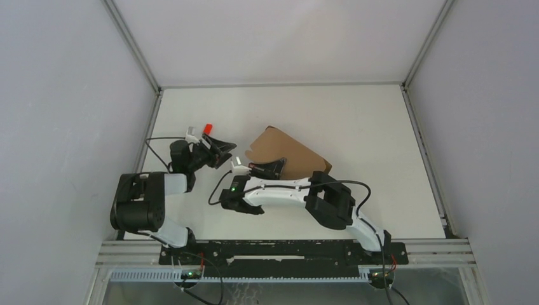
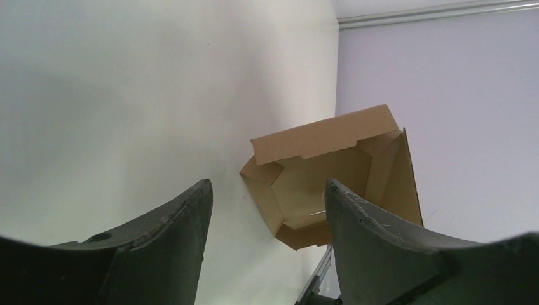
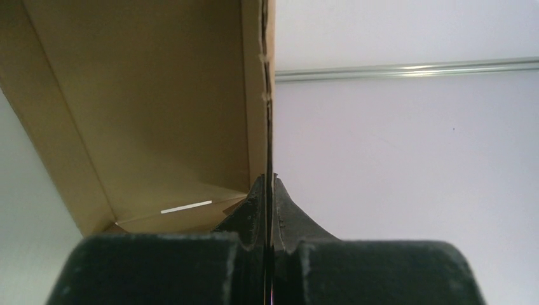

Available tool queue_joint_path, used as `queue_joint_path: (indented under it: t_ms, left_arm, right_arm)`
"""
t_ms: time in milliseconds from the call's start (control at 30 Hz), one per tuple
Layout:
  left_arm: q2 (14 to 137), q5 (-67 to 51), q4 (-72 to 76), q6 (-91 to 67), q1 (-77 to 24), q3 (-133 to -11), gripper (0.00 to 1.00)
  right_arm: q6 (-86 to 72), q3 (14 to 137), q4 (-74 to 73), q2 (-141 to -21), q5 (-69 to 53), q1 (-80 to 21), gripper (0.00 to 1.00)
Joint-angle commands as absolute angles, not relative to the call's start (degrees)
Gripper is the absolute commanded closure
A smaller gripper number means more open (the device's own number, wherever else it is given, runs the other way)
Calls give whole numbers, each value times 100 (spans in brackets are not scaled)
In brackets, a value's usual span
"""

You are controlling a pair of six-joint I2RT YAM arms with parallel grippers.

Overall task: Fold the paper box
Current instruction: Fold the paper box at the center of the board.

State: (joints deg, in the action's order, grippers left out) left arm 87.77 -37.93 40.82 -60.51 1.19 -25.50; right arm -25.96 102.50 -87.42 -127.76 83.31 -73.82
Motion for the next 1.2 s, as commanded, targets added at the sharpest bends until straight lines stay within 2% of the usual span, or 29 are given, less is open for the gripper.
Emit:
queue_joint_path:
  t_ms: [0, 433, 933, 1167]
  left_arm:
    - [8730, -3938, 4422, -5904, -115, -2920, 29]
    - [9429, -3629, 4249, -5668, -446, -3418, 29]
    - [9349, -3557, 4043, -5494, -466, -3394, 30]
    - [9289, -3530, 4035, -5472, -466, -3333, 30]
  right_arm:
    - [-2607, 10296, -8731, -12387, 8466, -7568, 100]
    - [-2601, 10269, -8781, -12565, 8387, -7870, 100]
    - [-2649, 10375, -8726, -12844, 8185, -8021, 100]
    - [-3092, 10665, -9147, -13120, 8244, -8095, 100]
